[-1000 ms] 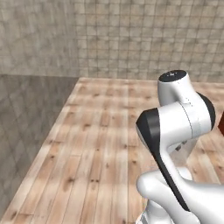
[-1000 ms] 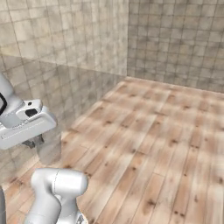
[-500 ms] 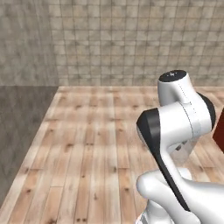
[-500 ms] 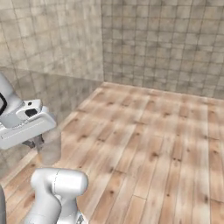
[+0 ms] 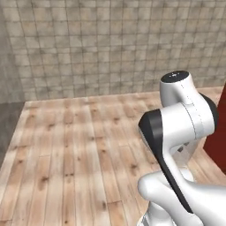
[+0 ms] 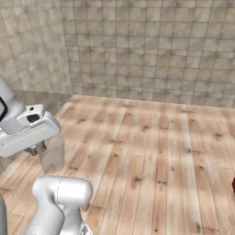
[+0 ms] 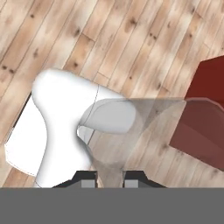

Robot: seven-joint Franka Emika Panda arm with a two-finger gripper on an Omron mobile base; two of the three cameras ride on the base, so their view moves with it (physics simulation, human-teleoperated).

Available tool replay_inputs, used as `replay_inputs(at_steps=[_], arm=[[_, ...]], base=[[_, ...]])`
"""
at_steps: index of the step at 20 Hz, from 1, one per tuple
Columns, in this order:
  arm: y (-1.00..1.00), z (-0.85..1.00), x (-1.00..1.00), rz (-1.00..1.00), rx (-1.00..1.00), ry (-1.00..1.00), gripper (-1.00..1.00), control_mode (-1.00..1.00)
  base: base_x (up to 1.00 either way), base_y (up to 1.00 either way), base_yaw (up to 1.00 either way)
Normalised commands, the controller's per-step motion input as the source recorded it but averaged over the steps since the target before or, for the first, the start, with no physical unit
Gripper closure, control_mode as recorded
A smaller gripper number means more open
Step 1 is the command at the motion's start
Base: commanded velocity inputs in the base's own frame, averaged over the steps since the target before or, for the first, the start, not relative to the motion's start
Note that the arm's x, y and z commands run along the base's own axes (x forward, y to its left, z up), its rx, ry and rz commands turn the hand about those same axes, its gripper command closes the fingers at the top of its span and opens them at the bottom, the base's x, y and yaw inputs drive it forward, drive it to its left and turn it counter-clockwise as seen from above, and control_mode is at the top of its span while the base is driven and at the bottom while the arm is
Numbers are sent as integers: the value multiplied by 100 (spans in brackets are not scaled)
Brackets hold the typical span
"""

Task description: There is a bowl on the dining counter. Grab a lemon wedge from the fridge and place it in the bowl. Then get the liquor bottle and glass cup from the cabinet and place them next to the bowl.

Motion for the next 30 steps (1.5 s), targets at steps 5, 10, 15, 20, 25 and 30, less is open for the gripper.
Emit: replay_inputs(at_steps=[5, 10, 15, 20, 25, 30], arm=[[0, 0, 0, 0, 0, 0, 100, 100], [0, 0, 0, 0, 0, 0, 100, 100], [0, 0, 0, 0, 0, 0, 100, 100], [0, 0, 0, 0, 0, 0, 100, 100], [0, 0, 0, 0, 0, 0, 100, 100], [0, 0, 0, 0, 0, 0, 100, 100]], base=[[100, -24, -36], [100, -24, -35], [100, -19, -34], [100, -18, -34], [100, -22, -34], [100, -24, -33]])
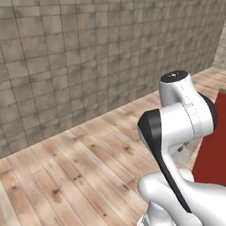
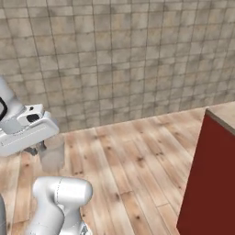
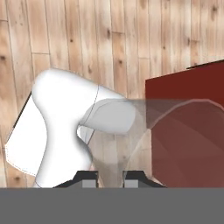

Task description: There is a bowl on the dining counter. Grab a lemon wedge from the fridge and place it in the bowl. Then get the liquor bottle and glass cup from the cabinet and place them next to the bowl.

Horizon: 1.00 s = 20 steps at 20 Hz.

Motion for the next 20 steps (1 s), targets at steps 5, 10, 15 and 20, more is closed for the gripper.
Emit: replay_inputs(at_steps=[5, 10, 15, 20], arm=[[0, 0, 0, 0, 0, 0, 100, 100], [0, 0, 0, 0, 0, 0, 100, 100], [0, 0, 0, 0, 0, 0, 100, 100], [0, 0, 0, 0, 0, 0, 100, 100]], base=[[100, -21, -32], [100, -2, -33], [100, 0, -28], [100, 2, -30]])
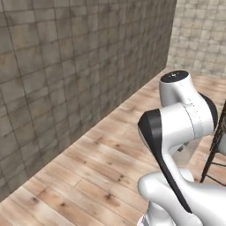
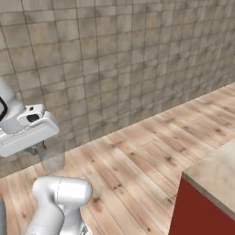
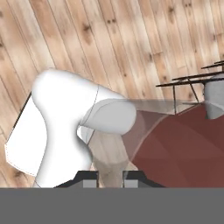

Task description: There is a bowl on the dining counter. Grab a lemon wedge from the fridge and place it in the bowl. Then get the liquor bottle and glass cup from the cabinet and place them next to the bowl.

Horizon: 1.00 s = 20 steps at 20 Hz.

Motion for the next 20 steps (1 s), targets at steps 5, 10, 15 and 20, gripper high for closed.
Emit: replay_inputs(at_steps=[5, 10, 15, 20], arm=[[0, 0, 0, 0, 0, 0, 100, 100], [0, 0, 0, 0, 0, 0, 100, 100], [0, 0, 0, 0, 0, 0, 100, 100], [0, 0, 0, 0, 0, 0, 100, 100]], base=[[100, 0, -34], [100, 0, -37], [100, 0, -38], [96, 4, -40]])
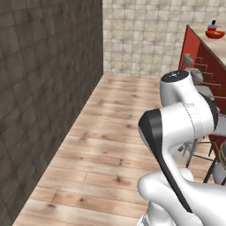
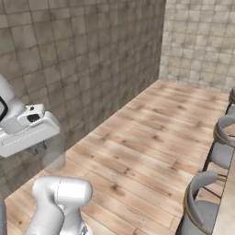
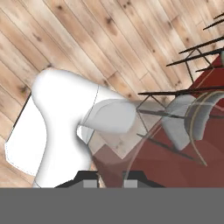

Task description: There is a bowl on the dining counter. Grab a lemon wedge from the fridge and place it in the bowl. Then get the liquor bottle and glass cup from the cabinet and place them next to the bowl.

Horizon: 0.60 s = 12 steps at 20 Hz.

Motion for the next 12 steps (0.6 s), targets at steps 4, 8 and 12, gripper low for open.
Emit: replay_inputs(at_steps=[4, 8, 12], arm=[[0, 0, 0, 0, 0, 0, 100, 100], [0, 0, 0, 0, 0, 0, 100, 100], [0, 0, 0, 0, 0, 0, 100, 100]], base=[[91, 12, -38], [85, 23, -31], [84, 28, -22]])
